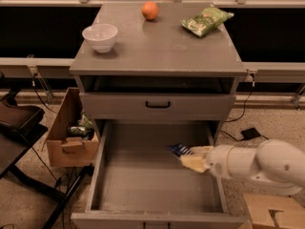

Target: Place rxbar blueberry into middle drawer

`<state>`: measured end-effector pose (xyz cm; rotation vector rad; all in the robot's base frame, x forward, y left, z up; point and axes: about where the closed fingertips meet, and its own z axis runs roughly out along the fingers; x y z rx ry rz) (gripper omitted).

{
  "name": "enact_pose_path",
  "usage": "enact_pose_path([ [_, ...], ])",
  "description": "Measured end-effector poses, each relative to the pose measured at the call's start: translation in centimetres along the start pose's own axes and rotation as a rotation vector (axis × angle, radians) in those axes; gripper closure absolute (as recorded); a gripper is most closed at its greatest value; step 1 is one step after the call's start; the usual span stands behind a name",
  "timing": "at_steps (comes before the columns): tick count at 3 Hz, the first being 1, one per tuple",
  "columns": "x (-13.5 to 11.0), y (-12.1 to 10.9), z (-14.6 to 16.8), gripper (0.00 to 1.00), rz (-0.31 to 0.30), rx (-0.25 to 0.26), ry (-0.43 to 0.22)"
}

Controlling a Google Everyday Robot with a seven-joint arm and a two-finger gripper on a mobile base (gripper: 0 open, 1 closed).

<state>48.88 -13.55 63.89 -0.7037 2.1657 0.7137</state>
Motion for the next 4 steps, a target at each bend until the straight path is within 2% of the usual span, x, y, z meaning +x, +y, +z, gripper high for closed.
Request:
enact_pose_path([
  [1, 3.0, 1.3, 7.7, 1.0, 0.053, -0.077, -0.015],
  [2, 5.2, 2.7, 14.1, 1.0, 0.083, -0.135, -0.022],
  [3, 6.8, 3.6, 18.6, 1.0, 0.094, -0.155, -0.008],
  [4, 7.1, 3.8, 19.1, 0.83, 0.099, -0.158, -0.005],
])
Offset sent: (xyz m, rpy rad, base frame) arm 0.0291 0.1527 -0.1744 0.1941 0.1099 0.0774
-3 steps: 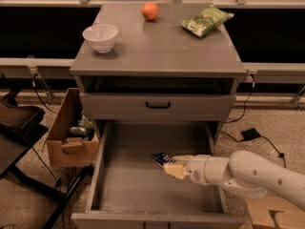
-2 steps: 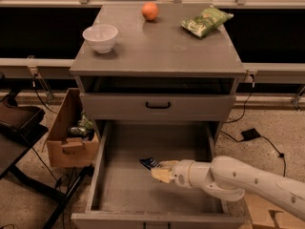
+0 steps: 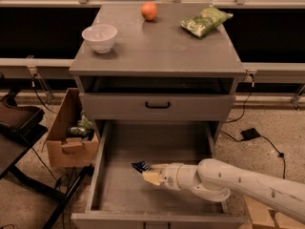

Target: Place rxbar blueberry into middle drawer

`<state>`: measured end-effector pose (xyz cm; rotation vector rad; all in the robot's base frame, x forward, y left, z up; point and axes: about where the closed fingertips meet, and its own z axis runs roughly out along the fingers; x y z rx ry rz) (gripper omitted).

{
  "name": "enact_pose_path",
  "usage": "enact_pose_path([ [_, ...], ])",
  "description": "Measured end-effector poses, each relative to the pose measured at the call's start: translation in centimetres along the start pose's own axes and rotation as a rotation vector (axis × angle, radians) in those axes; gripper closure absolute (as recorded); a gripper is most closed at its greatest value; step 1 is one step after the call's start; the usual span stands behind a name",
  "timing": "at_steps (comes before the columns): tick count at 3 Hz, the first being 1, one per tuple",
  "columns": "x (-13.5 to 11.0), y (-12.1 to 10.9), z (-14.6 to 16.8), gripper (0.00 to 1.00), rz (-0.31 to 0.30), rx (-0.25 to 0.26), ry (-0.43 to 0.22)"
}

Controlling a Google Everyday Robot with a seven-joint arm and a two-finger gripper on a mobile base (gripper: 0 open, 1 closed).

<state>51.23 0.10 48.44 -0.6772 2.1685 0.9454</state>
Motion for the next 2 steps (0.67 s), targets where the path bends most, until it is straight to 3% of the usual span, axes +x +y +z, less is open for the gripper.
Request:
enact_pose_path([
  [2, 0.0, 0.0, 0.0, 0.38, 0.0, 0.0, 0.0],
])
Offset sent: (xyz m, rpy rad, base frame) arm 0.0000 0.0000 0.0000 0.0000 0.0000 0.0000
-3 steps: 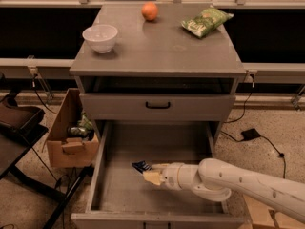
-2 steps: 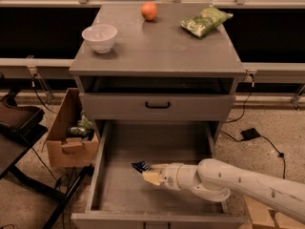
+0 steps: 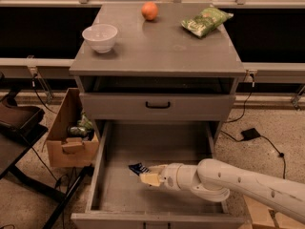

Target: Place rxbar blueberry into middle drawer

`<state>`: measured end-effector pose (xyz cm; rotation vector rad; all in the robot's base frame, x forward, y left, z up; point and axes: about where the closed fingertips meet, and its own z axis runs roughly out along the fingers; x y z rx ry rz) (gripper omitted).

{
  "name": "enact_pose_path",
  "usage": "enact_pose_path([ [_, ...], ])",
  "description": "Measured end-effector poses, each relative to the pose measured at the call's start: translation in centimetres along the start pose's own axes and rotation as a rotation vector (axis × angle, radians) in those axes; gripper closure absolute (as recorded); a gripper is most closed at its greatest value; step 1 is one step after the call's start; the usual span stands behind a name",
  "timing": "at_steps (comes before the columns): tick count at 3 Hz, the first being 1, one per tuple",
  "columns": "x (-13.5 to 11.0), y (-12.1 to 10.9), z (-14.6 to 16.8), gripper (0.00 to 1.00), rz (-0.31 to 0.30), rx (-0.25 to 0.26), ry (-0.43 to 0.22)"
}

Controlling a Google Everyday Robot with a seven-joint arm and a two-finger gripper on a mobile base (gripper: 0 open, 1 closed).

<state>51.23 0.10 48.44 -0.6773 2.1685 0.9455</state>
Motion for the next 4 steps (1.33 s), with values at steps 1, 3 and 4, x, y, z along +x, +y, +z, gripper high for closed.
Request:
enact_pose_path([
  [1, 0.0, 0.0, 0.0, 0.07, 0.0, 0.0, 0.0],
  [3, -0.4, 0.1, -0.2, 0.0, -0.006, -0.013, 0.0],
  [4, -2.6, 0.1, -6.3, 0.0, -0.064, 0.002, 0.04],
])
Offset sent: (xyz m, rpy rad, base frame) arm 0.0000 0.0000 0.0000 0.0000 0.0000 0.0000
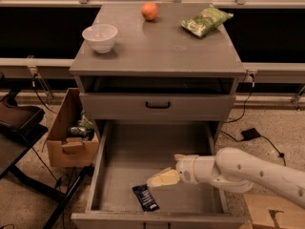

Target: Place rxbar blueberry into middle drawer

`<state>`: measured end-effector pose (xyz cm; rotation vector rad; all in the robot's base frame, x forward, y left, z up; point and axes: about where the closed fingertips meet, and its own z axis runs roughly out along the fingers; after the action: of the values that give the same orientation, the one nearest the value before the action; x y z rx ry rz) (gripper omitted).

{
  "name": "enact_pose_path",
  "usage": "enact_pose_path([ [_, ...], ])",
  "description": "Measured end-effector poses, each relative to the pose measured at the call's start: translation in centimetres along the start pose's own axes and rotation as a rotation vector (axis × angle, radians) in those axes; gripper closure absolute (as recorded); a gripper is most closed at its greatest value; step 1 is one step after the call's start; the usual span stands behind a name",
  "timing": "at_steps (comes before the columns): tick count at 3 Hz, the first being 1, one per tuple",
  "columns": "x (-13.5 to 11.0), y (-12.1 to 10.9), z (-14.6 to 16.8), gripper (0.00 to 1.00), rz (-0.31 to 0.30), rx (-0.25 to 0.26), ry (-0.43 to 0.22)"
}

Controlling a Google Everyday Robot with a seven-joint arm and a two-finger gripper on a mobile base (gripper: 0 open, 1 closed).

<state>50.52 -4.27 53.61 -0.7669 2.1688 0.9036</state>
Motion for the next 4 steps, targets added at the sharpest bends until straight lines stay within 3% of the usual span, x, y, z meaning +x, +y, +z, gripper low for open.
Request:
enact_pose_path([
  [1, -2.8, 0.8, -7.1, 0.0, -0.098, 0.02, 0.083],
  [2, -6.7, 0.6, -12.6, 0.0, -0.184, 0.066, 0.208],
  [3, -9.7, 0.8, -16.6, 0.0, -0.22, 0.119, 0.411],
  [4, -11.0, 2.4, -19.2, 0.0, -0.201, 0.158, 0.58],
])
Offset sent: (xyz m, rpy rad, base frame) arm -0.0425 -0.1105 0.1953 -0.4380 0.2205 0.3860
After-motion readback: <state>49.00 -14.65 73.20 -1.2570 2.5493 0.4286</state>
